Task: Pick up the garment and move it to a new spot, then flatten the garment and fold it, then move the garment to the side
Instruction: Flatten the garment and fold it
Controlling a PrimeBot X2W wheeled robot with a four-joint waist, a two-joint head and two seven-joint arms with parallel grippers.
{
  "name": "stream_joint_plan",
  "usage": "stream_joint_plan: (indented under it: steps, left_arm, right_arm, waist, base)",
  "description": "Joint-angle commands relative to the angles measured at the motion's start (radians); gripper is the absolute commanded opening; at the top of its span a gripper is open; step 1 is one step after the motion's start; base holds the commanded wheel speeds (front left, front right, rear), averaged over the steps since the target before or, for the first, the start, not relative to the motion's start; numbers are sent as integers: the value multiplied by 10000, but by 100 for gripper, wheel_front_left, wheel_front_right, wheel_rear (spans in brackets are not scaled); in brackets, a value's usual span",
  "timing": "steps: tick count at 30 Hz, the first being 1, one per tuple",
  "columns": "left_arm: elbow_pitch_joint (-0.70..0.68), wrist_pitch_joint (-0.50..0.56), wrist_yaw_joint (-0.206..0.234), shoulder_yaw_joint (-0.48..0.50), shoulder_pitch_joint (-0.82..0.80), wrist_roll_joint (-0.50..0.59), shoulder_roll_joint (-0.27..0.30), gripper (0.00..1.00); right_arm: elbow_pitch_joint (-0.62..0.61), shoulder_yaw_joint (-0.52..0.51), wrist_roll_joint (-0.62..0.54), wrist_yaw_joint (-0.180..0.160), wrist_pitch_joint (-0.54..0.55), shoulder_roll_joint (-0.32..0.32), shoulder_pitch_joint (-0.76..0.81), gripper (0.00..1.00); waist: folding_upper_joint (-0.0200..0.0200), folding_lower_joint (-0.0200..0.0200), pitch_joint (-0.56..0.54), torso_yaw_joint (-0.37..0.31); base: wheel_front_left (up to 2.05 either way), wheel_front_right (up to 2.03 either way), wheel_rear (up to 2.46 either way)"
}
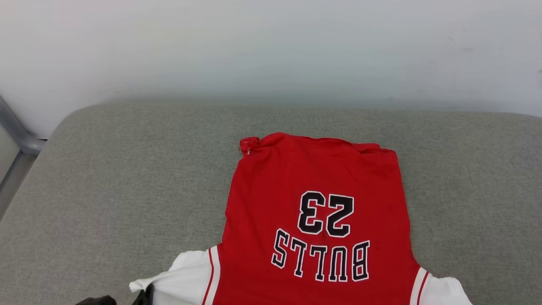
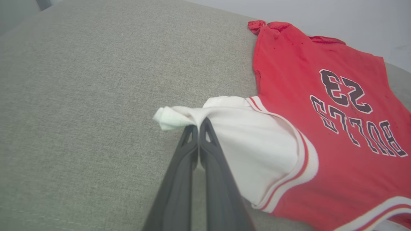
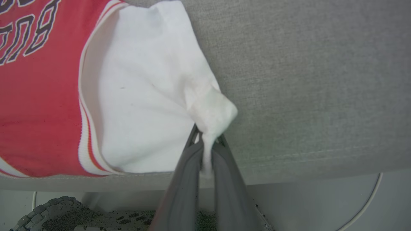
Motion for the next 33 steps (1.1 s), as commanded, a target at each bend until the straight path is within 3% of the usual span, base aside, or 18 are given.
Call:
stream_joint_plan:
  steps: [1, 10, 17, 21, 26, 33]
  left_arm:
    - [-20, -94, -93, -80, -202, 45, -33, 0]
    - [-231, -281, -206, -407, -784, 405, 21, 0]
    - [-610, -426, -254, -609, -1423, 556, -117, 0]
    - [-498, -903, -453, -817, -2103, 602, -467, 0]
    - [-397, -1310, -670, -1118, -2813, 767, -739, 0]
    - [-501, -1589, -920, -1435, -3495, 921, -969, 0]
  right_arm:
    - [5, 6, 98, -20, -290, -12, -180, 100]
    - [-81, -247, 147, -15, -2509, -24, -2046, 100]
    - [1280, -374, 100, -13, -2740, -469, -4518, 100]
    - [2796, -236, 122, -13, -2003, -1160, -6707, 100]
    - [4177, -172, 22, -13, -146, -1817, -8902, 100]
    - [5247, 179, -509, -13, 2200, -2385, -11038, 100]
  waist:
    - [-1, 1, 9, 62]
    - [-1, 1, 356, 429]
    - [-1, 1, 1199, 796]
    - [-1, 1, 2084, 1259]
    - [-1, 1, 2884, 1720]
    - [-1, 1, 3663, 2159]
  base:
    - [0, 0, 0]
    - [0, 0, 0]
    - [0, 0, 0]
    - [0, 0, 0]
    - [0, 0, 0]
    - [0, 0, 0]
